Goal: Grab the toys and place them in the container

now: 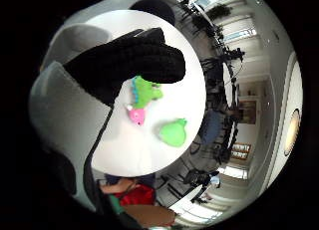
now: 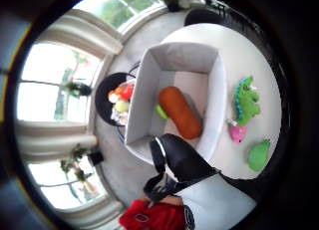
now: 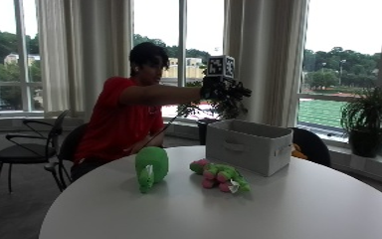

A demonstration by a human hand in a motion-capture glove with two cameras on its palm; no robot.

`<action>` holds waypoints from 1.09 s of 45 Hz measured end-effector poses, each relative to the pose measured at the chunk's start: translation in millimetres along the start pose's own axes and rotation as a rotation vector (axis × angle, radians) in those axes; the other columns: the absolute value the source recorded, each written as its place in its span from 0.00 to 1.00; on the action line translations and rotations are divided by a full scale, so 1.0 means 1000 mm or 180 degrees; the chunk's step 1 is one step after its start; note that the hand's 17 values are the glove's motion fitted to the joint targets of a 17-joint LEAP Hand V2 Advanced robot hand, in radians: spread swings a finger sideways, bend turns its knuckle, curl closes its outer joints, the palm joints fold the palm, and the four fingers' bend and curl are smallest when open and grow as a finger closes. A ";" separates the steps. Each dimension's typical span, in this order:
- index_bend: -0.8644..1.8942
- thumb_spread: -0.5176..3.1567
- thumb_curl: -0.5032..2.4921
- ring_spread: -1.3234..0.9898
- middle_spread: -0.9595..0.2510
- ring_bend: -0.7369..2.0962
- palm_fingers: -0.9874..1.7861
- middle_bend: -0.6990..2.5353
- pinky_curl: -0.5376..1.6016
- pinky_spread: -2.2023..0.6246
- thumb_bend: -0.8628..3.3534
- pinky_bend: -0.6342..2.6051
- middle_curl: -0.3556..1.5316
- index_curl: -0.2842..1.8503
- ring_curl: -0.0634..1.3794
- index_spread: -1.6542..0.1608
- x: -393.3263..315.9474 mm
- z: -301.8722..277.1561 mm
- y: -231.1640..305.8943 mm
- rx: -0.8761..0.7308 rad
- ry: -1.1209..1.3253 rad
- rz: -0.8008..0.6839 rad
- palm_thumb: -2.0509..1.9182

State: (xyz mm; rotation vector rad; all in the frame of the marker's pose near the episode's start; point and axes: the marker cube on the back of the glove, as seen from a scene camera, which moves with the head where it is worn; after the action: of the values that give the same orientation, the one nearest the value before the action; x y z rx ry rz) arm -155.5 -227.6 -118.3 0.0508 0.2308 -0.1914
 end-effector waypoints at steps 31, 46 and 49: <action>0.34 0.42 0.29 0.58 0.76 0.40 0.28 0.26 0.42 0.82 0.20 0.62 0.36 0.19 0.22 0.73 0.258 0.189 0.198 -0.1017 -0.0113 0.1658 0.51; 0.40 0.44 0.29 0.60 0.79 0.31 0.30 0.24 0.44 0.79 0.22 0.68 0.31 0.21 0.19 0.70 0.249 0.226 0.206 -0.1663 -0.0186 0.1582 0.56; 0.42 0.44 0.30 0.60 0.77 0.31 0.31 0.25 0.44 0.79 0.22 0.67 0.31 0.22 0.17 0.69 0.245 0.228 0.206 -0.1564 -0.0111 0.1579 0.57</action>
State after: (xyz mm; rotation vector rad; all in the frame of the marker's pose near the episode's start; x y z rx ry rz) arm 169.7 -86.5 52.1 -0.3807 0.2187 0.3605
